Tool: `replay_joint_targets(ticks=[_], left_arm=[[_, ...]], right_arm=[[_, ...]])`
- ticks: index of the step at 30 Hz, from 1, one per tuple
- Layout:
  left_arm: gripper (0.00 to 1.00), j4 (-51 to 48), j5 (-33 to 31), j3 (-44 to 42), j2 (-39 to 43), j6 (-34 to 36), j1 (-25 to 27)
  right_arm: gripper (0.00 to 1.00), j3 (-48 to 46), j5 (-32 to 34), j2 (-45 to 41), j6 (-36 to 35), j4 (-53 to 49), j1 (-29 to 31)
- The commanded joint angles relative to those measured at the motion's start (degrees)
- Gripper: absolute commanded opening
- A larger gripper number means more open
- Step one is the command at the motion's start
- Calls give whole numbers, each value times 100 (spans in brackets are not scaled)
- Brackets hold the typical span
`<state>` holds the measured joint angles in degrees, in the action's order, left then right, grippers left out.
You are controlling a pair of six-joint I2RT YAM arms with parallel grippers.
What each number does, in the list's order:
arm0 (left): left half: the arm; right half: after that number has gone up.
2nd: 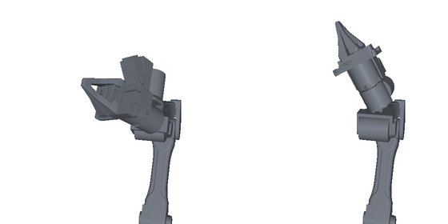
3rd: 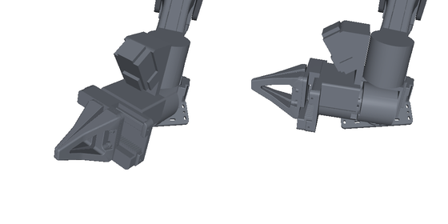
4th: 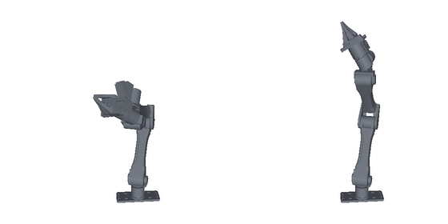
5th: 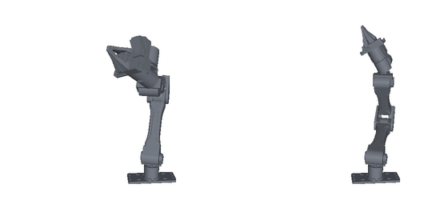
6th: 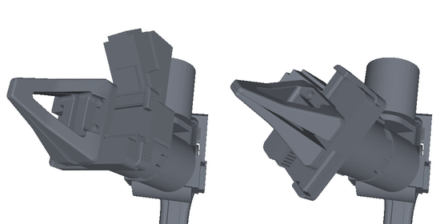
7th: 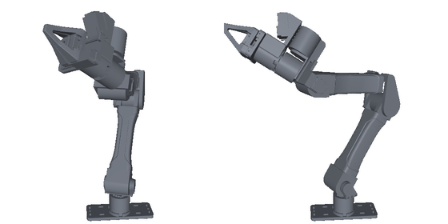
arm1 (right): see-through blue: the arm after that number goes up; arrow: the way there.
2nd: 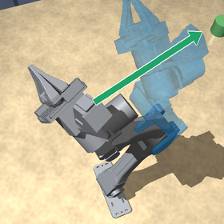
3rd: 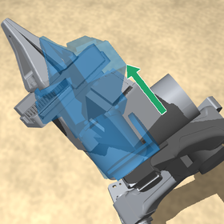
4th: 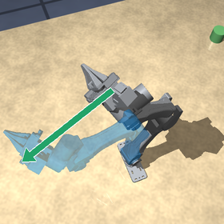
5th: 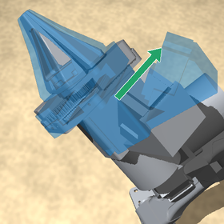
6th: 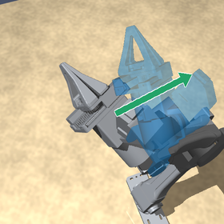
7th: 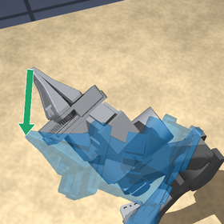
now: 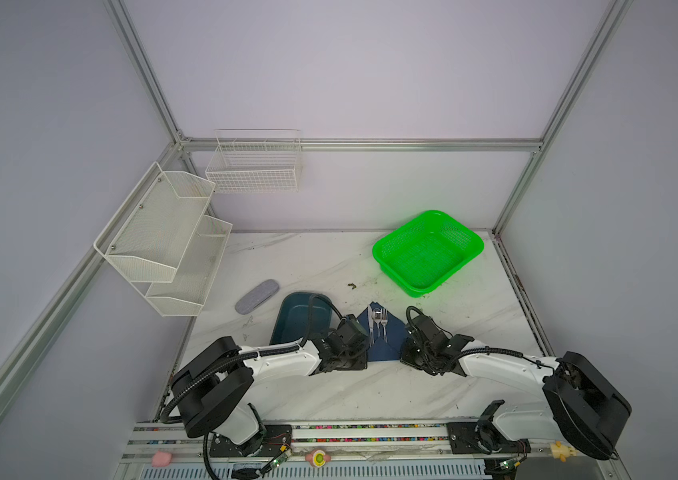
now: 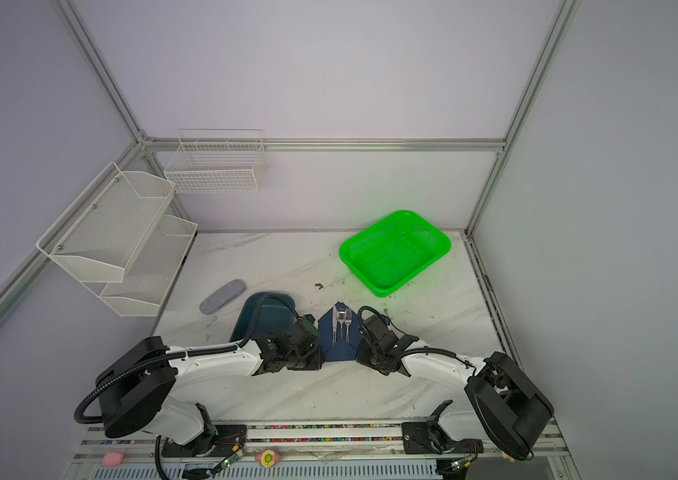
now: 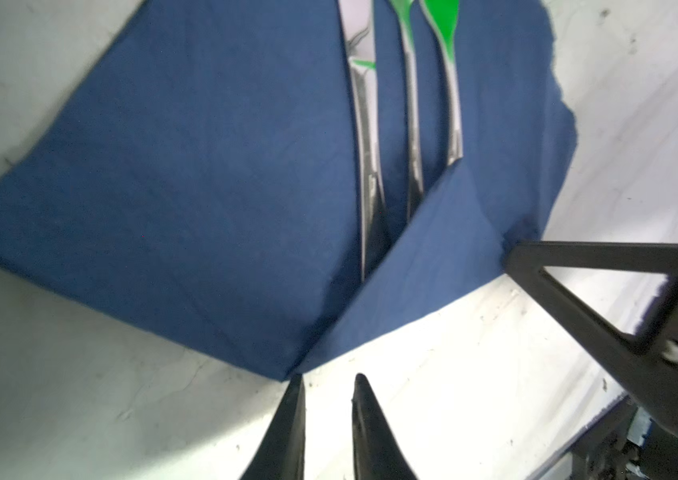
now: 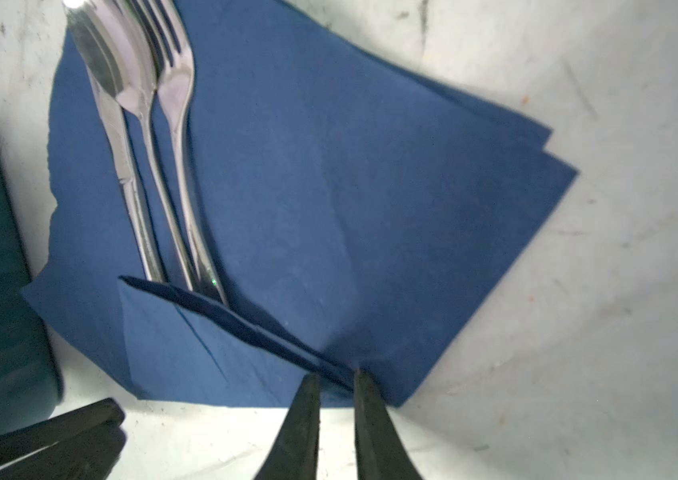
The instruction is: Place the utensils on the paper napkin and roll it up
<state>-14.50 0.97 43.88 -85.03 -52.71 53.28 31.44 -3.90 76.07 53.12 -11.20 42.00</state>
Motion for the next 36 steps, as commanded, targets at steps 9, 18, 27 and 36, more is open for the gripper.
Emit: replay_joint_targets(ticks=[9, 18, 27, 36], left_arm=[[18, 606, 984, 1101, -487, 349, -15], [18, 711, 1253, 1528, -1178, 442, -15], [16, 721, 1048, 1593, -1477, 497, 28], [13, 678, 892, 1730, -1703, 565, 32]], right_arm=[[21, -4, 131, 92, -78, -271, -34], [21, -14, 142, 31, -78, -277, -34], [21, 14, 109, 13, -151, -260, -36], [21, 40, 83, -40, -214, -236, -38]])
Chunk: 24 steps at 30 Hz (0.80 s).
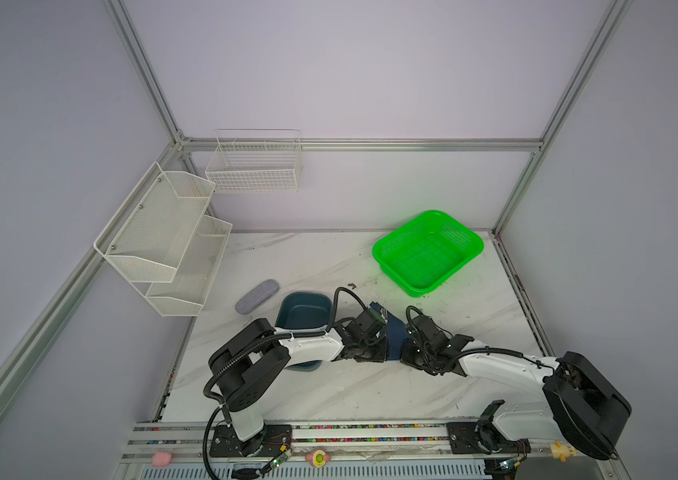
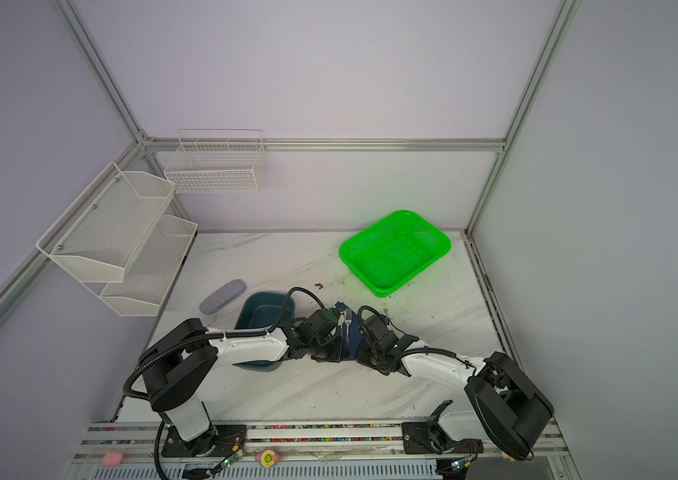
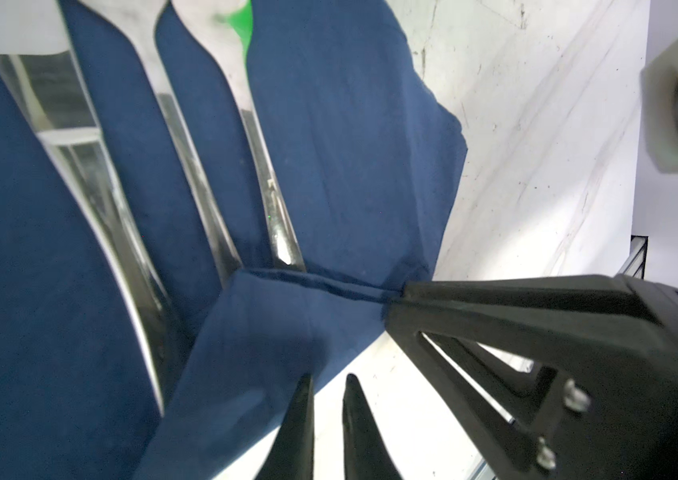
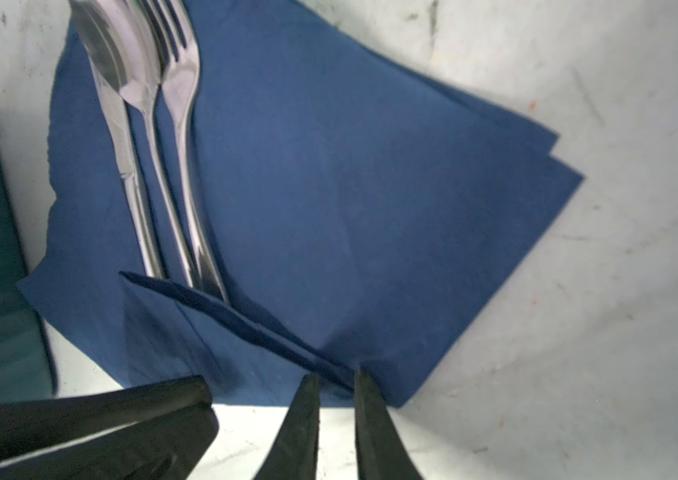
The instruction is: Place the utensils on the paper napkin and roll it up
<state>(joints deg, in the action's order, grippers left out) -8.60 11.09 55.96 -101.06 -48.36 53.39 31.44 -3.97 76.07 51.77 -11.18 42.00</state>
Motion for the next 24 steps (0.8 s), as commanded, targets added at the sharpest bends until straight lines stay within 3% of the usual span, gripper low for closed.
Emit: replay_joint_targets(ticks=[1, 5, 9, 11, 16, 24], left_arm=[[13, 87, -151, 529, -142, 110, 23], [12, 91, -173, 530, -191, 72, 25], [11, -24, -160, 529, -195, 81, 23], [11, -37, -167, 503, -196, 64, 28], [11, -14, -169, 497, -195, 46, 23], [11, -31, -158, 501, -174, 56, 23]], right_arm=[[21, 53, 80, -35, -81, -246, -34], [21, 64, 188, -156, 17, -321, -34], [24, 134, 1086, -800, 19, -893, -71], [27, 92, 1116, -1153, -123, -956, -271], [36, -47, 311, -1379, -346, -790, -1012], [41, -495, -1319, -1284, -157, 263, -1766]])
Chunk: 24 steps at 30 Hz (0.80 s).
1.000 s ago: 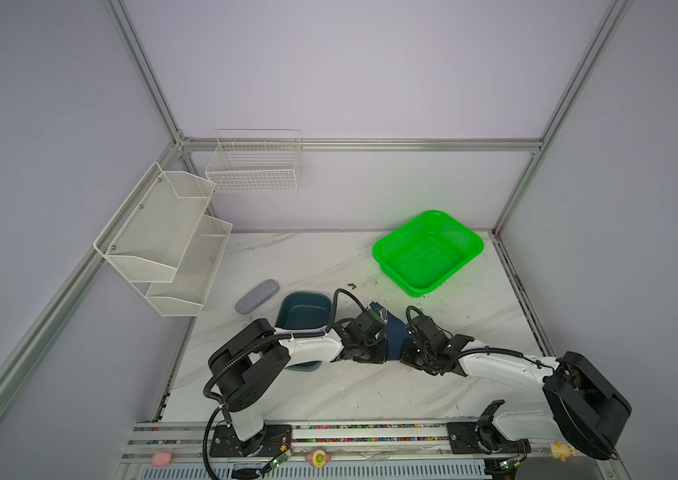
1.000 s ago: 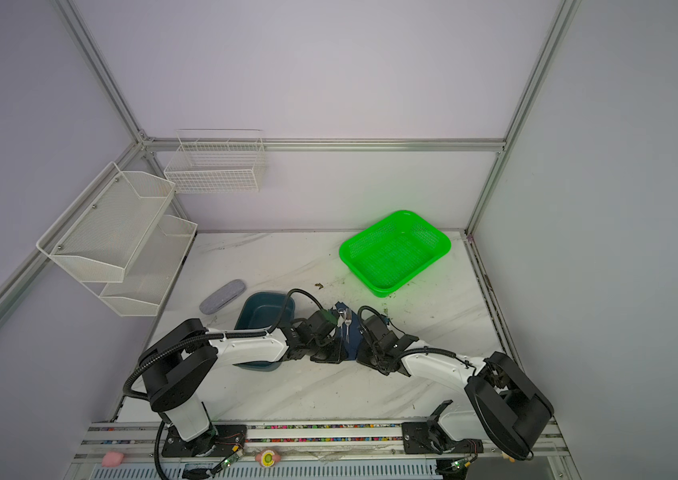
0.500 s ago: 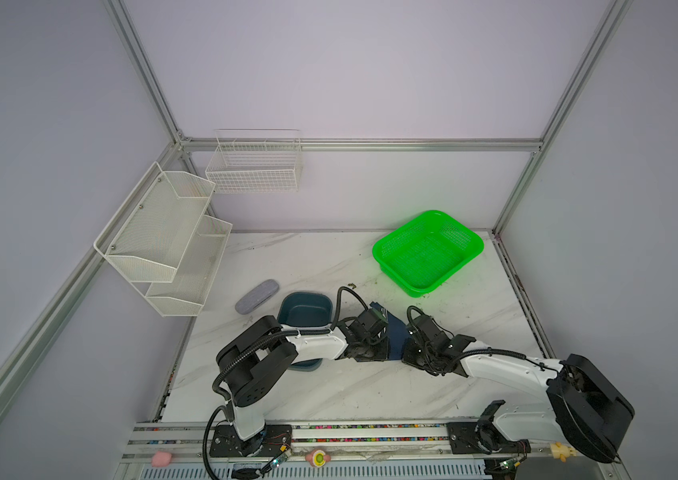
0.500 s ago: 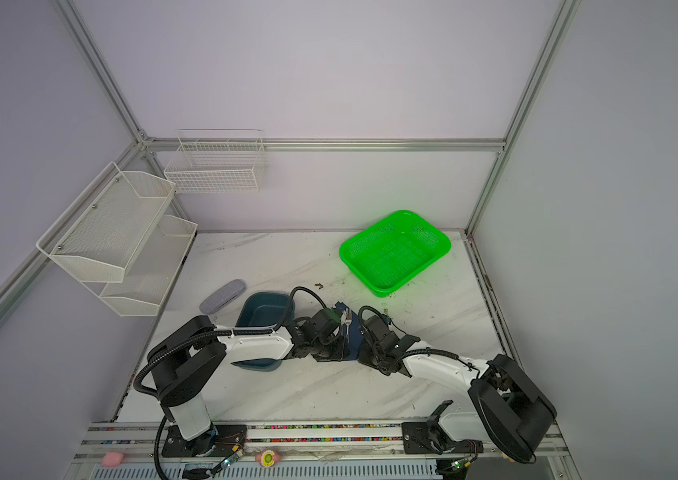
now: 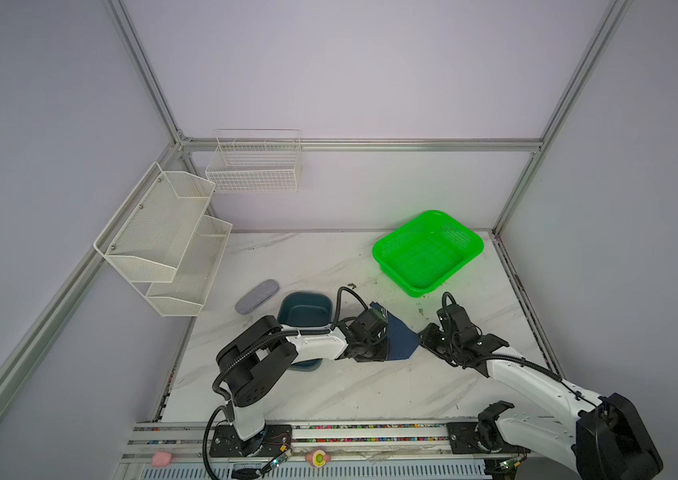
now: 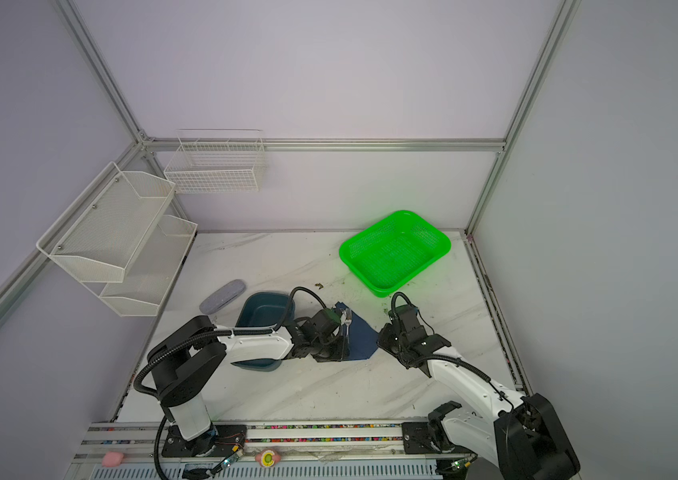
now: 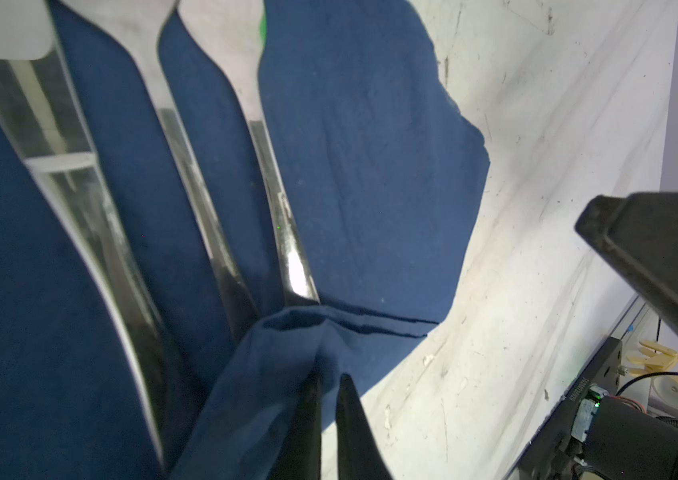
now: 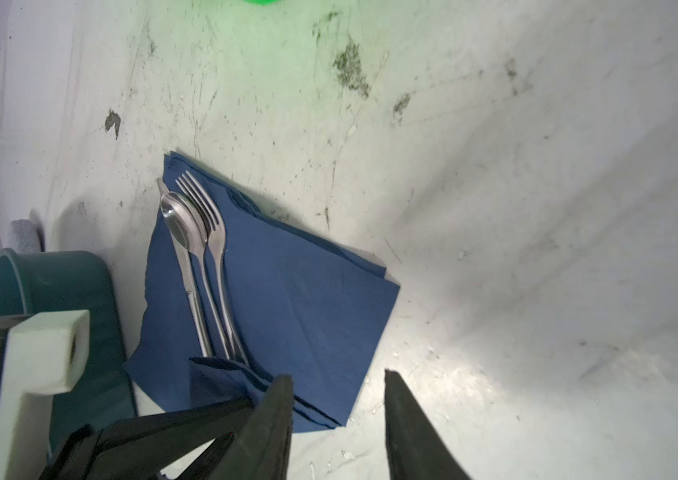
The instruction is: Place the utensils on the paper napkin and roll it up
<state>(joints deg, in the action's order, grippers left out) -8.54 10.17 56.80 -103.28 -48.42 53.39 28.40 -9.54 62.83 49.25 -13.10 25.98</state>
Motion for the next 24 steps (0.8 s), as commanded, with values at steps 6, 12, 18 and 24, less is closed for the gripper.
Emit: replay_joint_targets(ticks=[6, 12, 18, 24], left_arm=[[11, -104, -79, 446, 71, 100, 27], [11, -173, -17, 489, 32, 158, 25], [12, -174, 19, 513, 1, 153, 29], [12, -193, 28, 556, -7, 158, 23]], right_arm=[[41, -881, -1653, 140, 702, 1573, -285], [42, -1135, -1561, 188, 837, 1627, -284], [42, -1319, -1462, 483, 1133, 2038, -286], [43, -1426, -1380, 625, 1376, 2497, -297]])
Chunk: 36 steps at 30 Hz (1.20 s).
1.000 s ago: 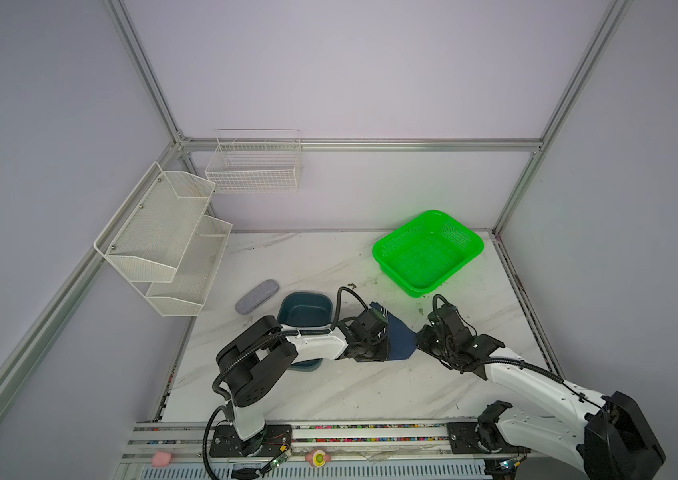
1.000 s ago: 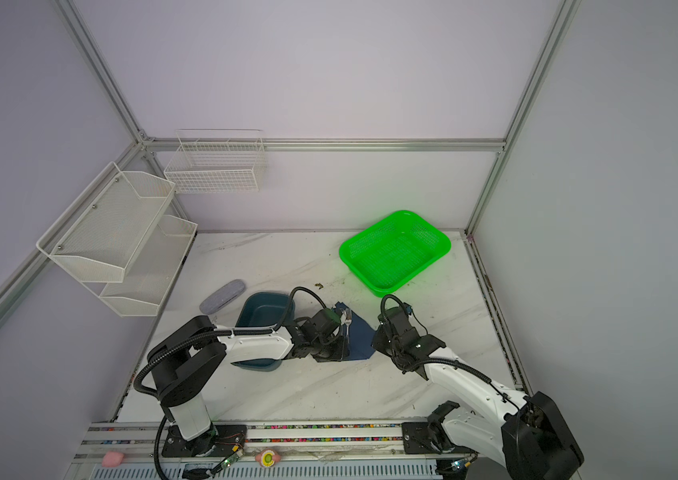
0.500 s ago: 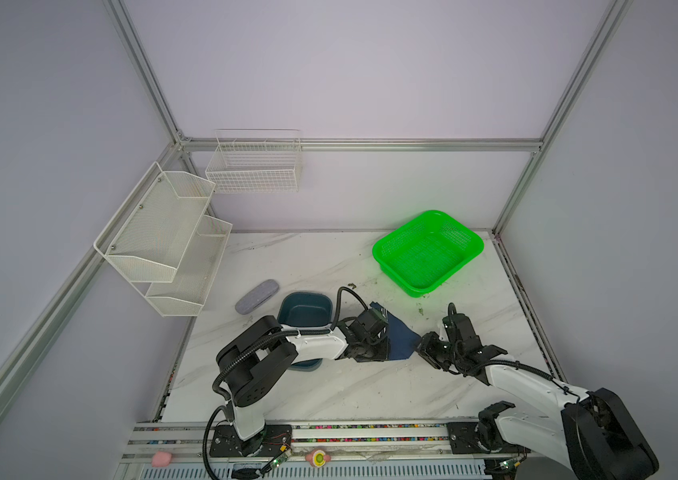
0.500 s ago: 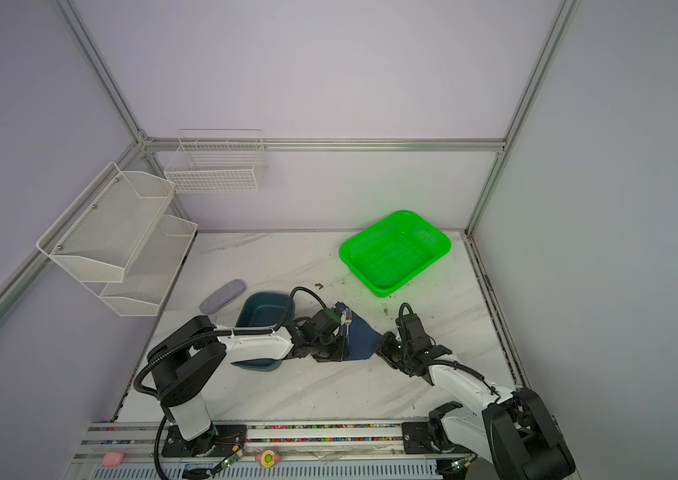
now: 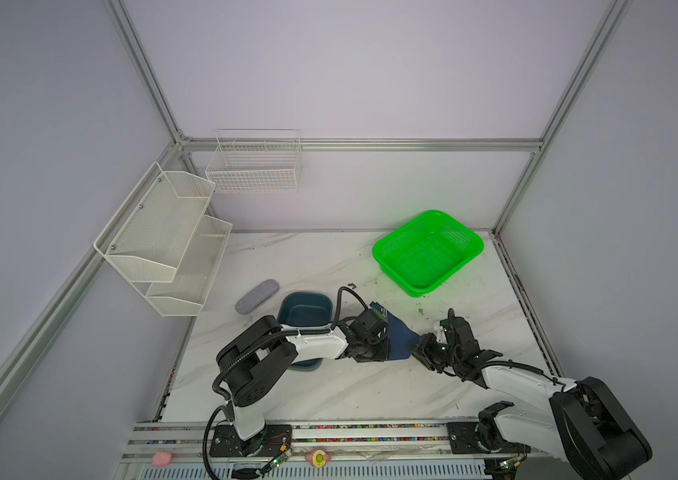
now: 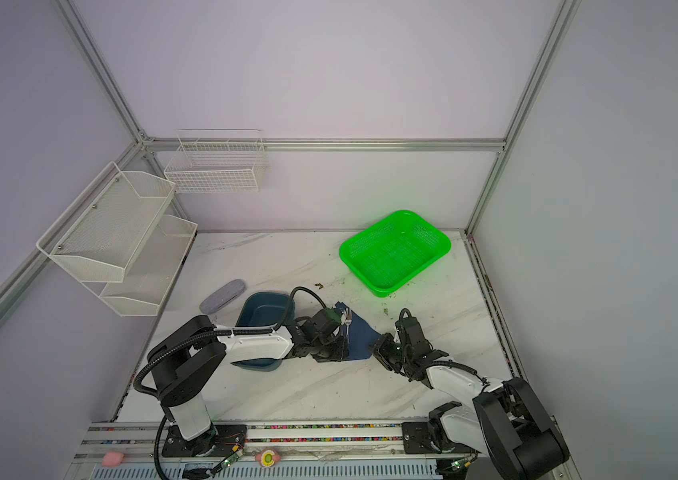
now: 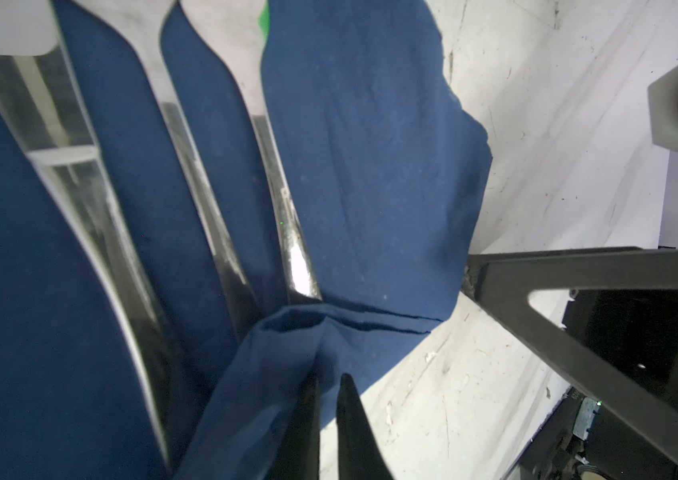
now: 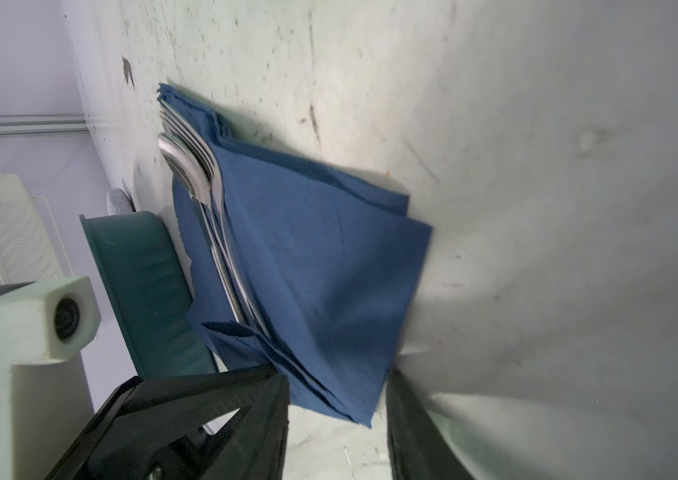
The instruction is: Place the utensils on the paper napkin and roll it up
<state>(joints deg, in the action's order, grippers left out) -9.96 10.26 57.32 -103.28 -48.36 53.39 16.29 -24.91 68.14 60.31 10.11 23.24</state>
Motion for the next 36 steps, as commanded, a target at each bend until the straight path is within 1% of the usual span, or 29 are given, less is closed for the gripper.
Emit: replay_joint_targets(ticks=[1, 3, 5, 8, 11, 12, 14, 16, 20, 22, 26, 29, 30, 33, 35, 36], left_arm=[[12, -63, 35, 514, -14, 159, 26], [12, -101, 96, 551, -42, 177, 23], [12, -110, 108, 570, -68, 178, 29], [12, -113, 121, 565, -86, 169, 23], [12, -144, 175, 581, -83, 167, 23], [12, -178, 188, 592, -79, 182, 27], [12, -191, 195, 567, -55, 184, 30], [12, -203, 178, 552, -54, 179, 24], [12, -207, 156, 538, -48, 143, 24], [12, -204, 139, 510, -17, 142, 25], [12, -158, 35, 416, 75, 95, 27], [12, -72, 52, 376, 86, 60, 26], [12, -77, 46, 384, 84, 72, 28], [12, -121, 50, 420, 72, 107, 23], [12, -99, 46, 395, 89, 82, 26], [12, -93, 57, 385, 92, 77, 26]], right_arm=[[44, -321, 26, 115, 349, 531, -26], [46, -557, -371, 270, 561, 1551, -64], [46, -575, -491, 430, 572, 1869, -83], [46, -470, -618, 502, 455, 2033, -104], [48, -407, -1182, 463, 460, 2812, -162], [48, -299, -1399, 464, 386, 2893, -176], [49, -142, -1552, 455, 280, 2883, -175], [49, -117, -1548, 474, 234, 2874, -191], [51, -188, -1539, 854, 163, 2795, -205], [51, -169, -1516, 1021, 100, 2554, -199], [51, 95, -1578, 876, -468, 1477, -206], [52, 294, -1152, 479, -1005, 437, -203], [53, 319, -1164, 378, -1110, 287, -206], [53, 291, -1707, 303, -1324, 387, -199], [53, 190, -1990, 351, -1265, 543, -202], [53, 133, -2027, 378, -1207, 641, -206]])
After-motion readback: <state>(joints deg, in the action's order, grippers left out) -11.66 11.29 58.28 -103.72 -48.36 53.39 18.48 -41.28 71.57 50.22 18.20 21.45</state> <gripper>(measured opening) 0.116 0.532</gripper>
